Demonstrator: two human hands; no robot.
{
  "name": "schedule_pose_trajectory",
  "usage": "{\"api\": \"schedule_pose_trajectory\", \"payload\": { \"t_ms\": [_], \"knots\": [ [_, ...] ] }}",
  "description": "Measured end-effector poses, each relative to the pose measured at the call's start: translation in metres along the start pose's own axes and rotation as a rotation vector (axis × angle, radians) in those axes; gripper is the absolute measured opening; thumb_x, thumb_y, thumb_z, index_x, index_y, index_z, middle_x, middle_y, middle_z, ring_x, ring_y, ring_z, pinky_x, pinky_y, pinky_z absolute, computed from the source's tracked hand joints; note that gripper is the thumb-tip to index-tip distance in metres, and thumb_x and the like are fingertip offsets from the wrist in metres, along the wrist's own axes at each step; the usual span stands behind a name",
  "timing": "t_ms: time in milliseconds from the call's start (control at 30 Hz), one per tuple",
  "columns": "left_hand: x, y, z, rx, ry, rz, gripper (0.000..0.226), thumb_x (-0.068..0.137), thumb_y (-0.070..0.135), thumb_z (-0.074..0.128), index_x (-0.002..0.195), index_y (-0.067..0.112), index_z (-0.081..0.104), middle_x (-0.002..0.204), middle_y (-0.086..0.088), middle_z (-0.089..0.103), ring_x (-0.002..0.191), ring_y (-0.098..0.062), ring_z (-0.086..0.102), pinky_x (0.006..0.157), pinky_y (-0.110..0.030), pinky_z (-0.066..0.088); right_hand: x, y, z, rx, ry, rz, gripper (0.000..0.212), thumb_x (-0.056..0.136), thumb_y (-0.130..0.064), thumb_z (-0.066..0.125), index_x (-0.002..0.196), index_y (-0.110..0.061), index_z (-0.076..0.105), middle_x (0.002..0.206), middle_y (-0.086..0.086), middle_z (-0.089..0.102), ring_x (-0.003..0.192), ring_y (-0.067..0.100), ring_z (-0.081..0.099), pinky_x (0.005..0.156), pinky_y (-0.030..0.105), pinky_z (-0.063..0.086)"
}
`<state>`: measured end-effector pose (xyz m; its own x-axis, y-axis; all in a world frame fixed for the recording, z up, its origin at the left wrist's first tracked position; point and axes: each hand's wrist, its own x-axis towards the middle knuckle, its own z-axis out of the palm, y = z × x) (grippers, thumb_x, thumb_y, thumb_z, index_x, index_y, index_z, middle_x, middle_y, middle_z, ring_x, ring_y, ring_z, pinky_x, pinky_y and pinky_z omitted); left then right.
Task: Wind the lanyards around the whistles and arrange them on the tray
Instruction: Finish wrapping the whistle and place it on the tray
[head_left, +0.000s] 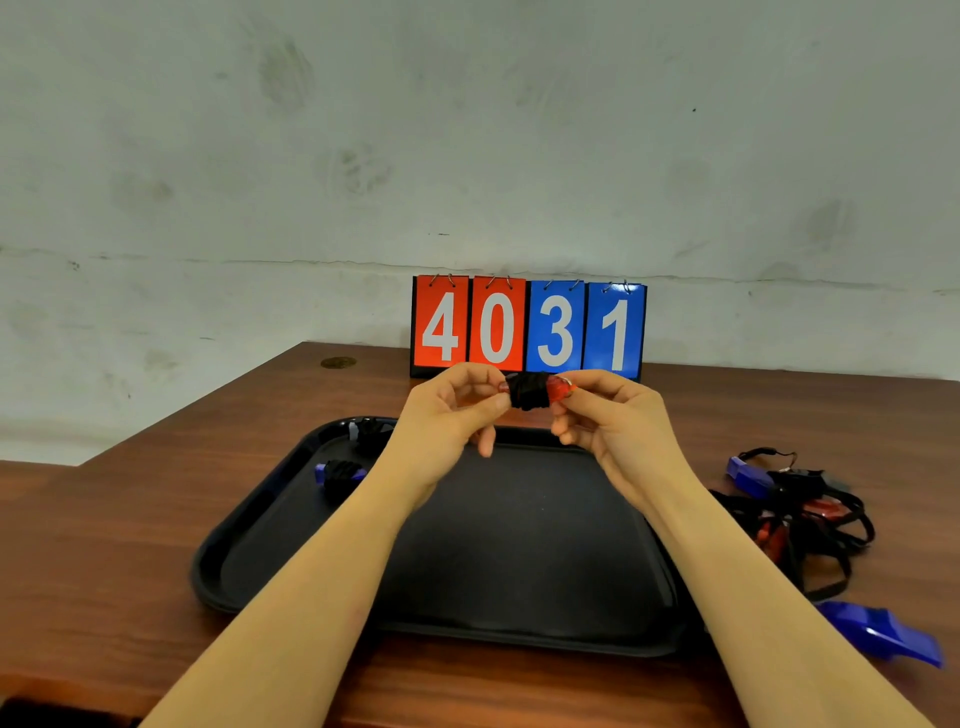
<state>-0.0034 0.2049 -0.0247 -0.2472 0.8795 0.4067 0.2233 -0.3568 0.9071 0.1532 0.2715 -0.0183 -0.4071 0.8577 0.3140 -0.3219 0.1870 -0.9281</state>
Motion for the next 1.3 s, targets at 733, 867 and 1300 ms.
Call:
{"api": "schedule_pose_trajectory", "payload": {
  "t_ms": [733, 867, 1300],
  "knots": [
    [0.003, -0.0035, 0.0019, -0.236, 0.028, -0.142, 0.014, 0.081, 0.01, 0.065, 0.085, 0.004, 0.053, 0.097, -0.015, 0.066, 0.087, -0.025, 0.07, 0.074, -0.031, 0.058, -0.0035, 0.0056, 0.0045, -0.244, -0.083, -0.098, 0.013, 0.081, -0.01, 0.066, 0.088, -0.02, 0.071, 0.076, 0.001, 0.071, 0.072, 0.015, 0.065, 0.069, 0.025, 0.053],
    [0.0034, -0.0039, 0.0006, -0.295, 0.026, -0.163, 0.021, 0.078, 0.0, 0.065, 0.091, 0.006, 0.051, 0.1, -0.014, 0.063, 0.092, -0.025, 0.068, 0.079, -0.034, 0.057, -0.0034, 0.0066, 0.0042, -0.221, -0.067, -0.073, 0.015, 0.081, -0.008, 0.066, 0.088, -0.021, 0.072, 0.073, -0.002, 0.07, 0.067, 0.009, 0.062, 0.067, 0.025, 0.052],
    [-0.0002, -0.0091, 0.0052, 0.292, 0.031, 0.11, 0.031, 0.079, 0.014, 0.07, 0.104, 0.027, 0.058, 0.112, 0.004, 0.059, 0.099, -0.012, 0.062, 0.084, -0.028, 0.054, -0.0012, 0.0104, 0.0065, -0.297, 0.04, -0.033, 0.008, 0.081, -0.006, 0.067, 0.082, -0.013, 0.07, 0.074, 0.005, 0.071, 0.063, 0.016, 0.065, 0.063, 0.025, 0.055]
  ]
}}
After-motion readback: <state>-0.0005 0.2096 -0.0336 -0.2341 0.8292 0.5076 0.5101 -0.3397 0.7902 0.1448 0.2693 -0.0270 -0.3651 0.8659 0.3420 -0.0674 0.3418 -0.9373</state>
